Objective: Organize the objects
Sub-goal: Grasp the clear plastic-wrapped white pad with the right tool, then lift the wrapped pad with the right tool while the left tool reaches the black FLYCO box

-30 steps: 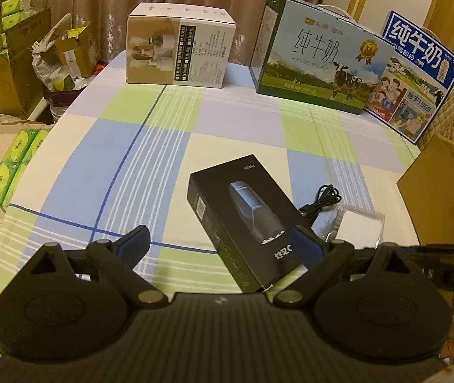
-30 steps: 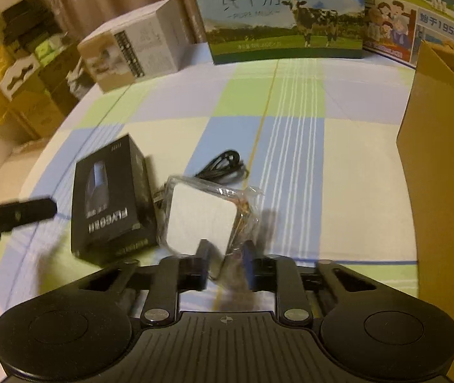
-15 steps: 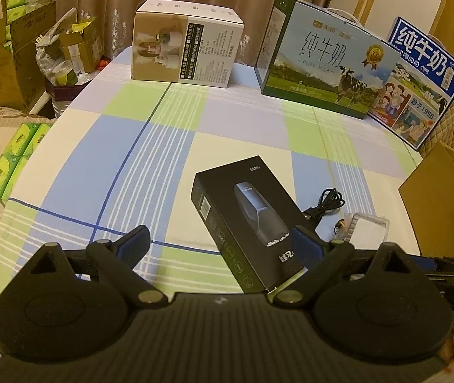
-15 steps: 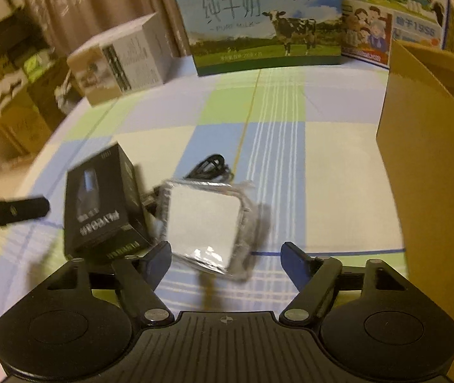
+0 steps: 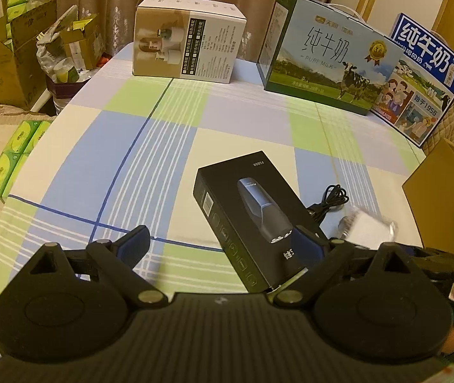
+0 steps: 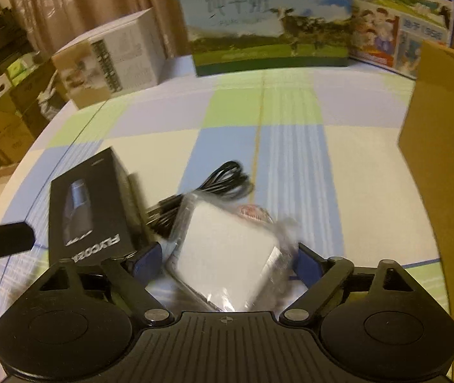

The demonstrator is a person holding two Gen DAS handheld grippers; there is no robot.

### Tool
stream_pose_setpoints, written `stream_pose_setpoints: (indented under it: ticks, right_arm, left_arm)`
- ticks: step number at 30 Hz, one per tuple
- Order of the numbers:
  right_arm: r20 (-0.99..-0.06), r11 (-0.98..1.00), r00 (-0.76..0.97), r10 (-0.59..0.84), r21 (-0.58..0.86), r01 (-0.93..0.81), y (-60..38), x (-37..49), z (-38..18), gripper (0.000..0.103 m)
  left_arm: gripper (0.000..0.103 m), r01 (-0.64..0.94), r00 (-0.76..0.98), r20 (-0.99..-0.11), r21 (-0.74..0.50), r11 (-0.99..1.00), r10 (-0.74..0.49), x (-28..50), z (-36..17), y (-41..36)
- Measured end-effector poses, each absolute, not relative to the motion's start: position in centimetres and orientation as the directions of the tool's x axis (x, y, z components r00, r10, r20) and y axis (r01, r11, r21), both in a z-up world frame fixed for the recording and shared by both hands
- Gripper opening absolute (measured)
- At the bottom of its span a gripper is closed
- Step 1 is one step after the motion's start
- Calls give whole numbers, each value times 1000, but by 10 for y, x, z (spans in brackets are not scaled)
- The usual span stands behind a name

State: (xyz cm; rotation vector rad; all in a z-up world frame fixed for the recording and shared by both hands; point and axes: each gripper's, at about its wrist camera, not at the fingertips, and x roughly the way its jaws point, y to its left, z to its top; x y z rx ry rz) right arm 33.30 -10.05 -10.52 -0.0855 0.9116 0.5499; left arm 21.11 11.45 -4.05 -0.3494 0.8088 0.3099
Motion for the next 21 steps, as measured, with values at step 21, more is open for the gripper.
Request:
stream_pose_setpoints:
  ticks: [21]
  right_arm:
    - [-842,839,397,367,114,-533,-157,314,-85,82]
  left_arm:
    - [93,-379,655,-749,-209,902,101,214,-41,114]
